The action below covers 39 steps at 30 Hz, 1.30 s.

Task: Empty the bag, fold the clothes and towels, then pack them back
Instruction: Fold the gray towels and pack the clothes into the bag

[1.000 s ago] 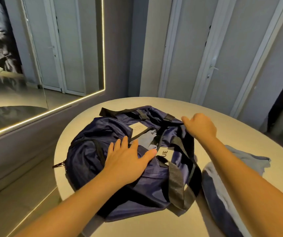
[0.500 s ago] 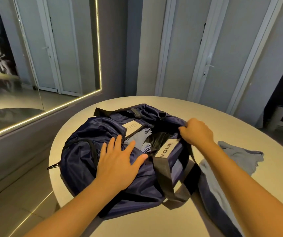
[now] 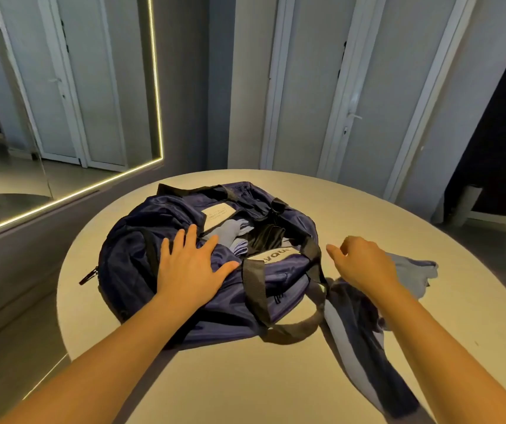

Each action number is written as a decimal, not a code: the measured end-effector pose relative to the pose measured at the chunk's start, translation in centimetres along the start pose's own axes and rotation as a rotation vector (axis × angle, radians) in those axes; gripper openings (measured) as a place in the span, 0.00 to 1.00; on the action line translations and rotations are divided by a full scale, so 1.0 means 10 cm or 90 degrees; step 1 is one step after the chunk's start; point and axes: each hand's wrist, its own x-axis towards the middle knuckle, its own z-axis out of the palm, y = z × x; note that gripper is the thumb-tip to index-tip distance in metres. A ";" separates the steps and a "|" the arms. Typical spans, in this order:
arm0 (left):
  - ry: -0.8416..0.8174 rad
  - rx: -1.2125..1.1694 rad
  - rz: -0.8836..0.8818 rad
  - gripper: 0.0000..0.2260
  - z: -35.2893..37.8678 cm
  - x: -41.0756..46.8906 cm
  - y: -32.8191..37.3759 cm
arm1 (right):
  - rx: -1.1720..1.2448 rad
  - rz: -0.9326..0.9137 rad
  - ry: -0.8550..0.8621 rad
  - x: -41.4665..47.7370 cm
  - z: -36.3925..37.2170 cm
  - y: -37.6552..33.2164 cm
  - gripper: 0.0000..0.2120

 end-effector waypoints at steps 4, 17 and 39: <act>0.020 0.002 -0.021 0.35 0.09 0.20 0.01 | -0.037 0.022 -0.046 -0.44 -0.02 0.29 0.21; 0.314 -0.329 -0.007 0.21 -0.02 0.19 0.27 | 0.114 -0.058 0.063 -1.38 0.48 0.44 0.16; 0.012 -0.393 0.236 0.03 0.23 -1.14 1.01 | 0.540 -0.162 -0.143 -1.99 0.34 0.90 0.06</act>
